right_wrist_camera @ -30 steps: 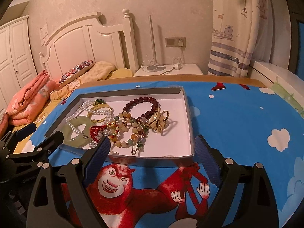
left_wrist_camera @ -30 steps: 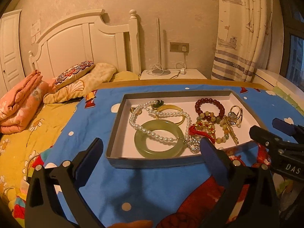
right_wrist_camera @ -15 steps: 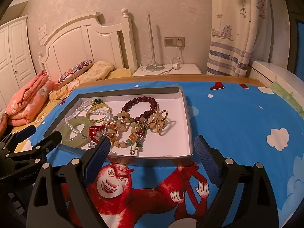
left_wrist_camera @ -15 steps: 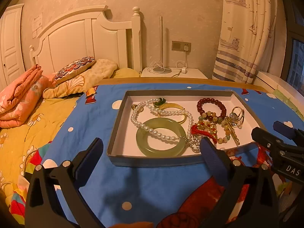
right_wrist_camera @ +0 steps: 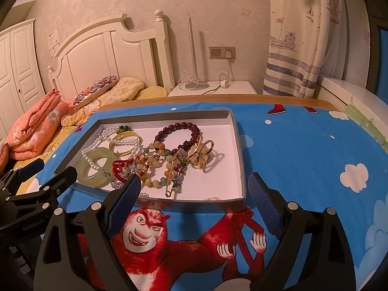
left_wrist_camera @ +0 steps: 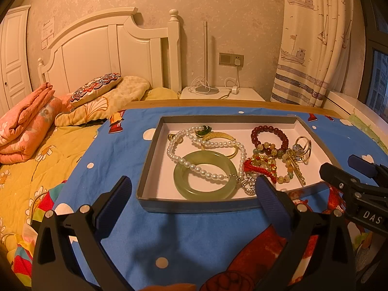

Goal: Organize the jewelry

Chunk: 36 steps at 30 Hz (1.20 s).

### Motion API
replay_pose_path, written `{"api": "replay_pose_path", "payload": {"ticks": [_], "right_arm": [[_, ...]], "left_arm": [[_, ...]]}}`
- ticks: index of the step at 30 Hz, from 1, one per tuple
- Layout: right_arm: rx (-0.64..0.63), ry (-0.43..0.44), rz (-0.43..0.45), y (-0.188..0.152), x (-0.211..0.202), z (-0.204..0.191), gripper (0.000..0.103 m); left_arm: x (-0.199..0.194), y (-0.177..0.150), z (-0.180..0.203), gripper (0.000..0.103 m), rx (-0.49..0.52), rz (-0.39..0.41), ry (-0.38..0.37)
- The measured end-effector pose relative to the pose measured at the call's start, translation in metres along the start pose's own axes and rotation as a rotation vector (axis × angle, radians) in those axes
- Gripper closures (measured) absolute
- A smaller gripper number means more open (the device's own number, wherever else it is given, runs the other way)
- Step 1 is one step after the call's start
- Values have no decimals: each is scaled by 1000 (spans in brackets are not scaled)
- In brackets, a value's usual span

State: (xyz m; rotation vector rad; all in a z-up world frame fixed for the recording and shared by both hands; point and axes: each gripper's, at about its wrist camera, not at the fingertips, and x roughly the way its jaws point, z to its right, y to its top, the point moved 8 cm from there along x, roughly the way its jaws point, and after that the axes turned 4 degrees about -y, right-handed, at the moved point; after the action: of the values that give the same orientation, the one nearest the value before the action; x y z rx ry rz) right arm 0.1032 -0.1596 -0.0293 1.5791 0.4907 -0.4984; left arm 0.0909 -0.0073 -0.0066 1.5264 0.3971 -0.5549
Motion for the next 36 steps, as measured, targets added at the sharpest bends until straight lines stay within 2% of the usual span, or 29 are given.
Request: {"api": "replay_pose_path", "payload": {"ticks": [36], "right_arm": [[-1,-1,-3,0,0,-1,16]], "left_arm": [[-3,5,7,2,8,13,-8]]}}
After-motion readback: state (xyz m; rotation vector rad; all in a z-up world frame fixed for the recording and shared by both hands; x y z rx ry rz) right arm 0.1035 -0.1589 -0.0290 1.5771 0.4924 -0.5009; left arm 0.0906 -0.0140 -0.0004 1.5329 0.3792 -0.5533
